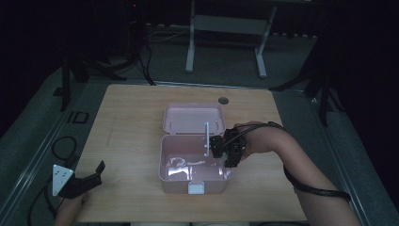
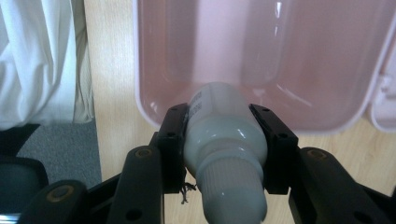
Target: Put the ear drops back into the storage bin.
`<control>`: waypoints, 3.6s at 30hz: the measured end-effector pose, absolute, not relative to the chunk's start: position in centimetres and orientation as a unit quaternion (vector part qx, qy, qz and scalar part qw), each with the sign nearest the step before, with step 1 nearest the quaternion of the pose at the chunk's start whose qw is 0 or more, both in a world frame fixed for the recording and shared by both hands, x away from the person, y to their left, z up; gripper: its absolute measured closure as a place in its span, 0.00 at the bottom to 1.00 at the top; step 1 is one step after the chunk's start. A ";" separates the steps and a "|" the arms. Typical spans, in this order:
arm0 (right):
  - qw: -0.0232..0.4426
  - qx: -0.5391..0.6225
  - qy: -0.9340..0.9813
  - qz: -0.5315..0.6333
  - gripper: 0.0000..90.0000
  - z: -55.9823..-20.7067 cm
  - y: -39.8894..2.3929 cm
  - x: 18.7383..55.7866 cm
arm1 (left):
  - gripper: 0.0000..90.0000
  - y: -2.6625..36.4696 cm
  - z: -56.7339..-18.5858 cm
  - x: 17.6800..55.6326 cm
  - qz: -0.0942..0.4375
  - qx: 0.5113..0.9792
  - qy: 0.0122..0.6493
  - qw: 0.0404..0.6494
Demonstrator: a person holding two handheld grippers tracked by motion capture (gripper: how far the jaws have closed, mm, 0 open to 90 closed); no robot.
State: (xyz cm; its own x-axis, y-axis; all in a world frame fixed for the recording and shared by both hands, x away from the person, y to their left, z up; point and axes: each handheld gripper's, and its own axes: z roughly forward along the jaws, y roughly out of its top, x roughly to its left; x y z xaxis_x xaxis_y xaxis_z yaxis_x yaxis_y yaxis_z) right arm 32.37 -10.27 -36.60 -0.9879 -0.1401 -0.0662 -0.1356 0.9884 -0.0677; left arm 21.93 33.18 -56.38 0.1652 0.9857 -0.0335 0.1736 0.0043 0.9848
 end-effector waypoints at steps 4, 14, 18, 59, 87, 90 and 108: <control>0.033 -0.074 0.996 -0.039 0.66 -37.6 -9.7 32.4 | 0.00 33.2 -56.4 21.9 0.406 0.577 0.502 0.500; 0.022 -0.074 0.996 -0.044 0.66 -40.7 -8.7 33.1 | 0.00 33.2 -56.4 21.9 0.406 0.578 0.502 0.500; 0.018 -0.072 0.996 -0.046 0.66 -41.8 -8.4 33.4 | 0.00 33.2 -56.4 21.9 0.406 0.578 0.502 0.500; 0.008 -0.078 0.993 -0.090 0.66 -48.9 -7.1 34.3 | 0.00 33.2 -56.4 22.0 0.402 0.583 0.501 0.498; 0.010 -0.057 0.997 -0.054 0.55 -45.5 -7.5 34.3 | 0.00 33.1 -56.3 22.0 0.402 0.584 0.501 0.496; 0.014 -0.055 0.997 -0.048 0.54 -44.6 -7.7 34.2 | 0.00 33.1 -56.3 22.0 0.402 0.584 0.501 0.496; 0.046 -0.017 0.999 -0.002 0.51 -39.8 -10.6 34.1 | 0.00 33.1 -56.3 22.0 0.402 0.583 0.503 0.496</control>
State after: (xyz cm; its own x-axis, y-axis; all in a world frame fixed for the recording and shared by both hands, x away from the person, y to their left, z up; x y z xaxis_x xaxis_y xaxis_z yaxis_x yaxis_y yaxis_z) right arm 34.14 -10.64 -39.85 -0.9951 -0.0346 -0.0921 -0.0343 0.9994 -0.0051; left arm 22.00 33.12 -56.34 0.1717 0.9847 -0.0291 0.1877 -0.0037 0.9822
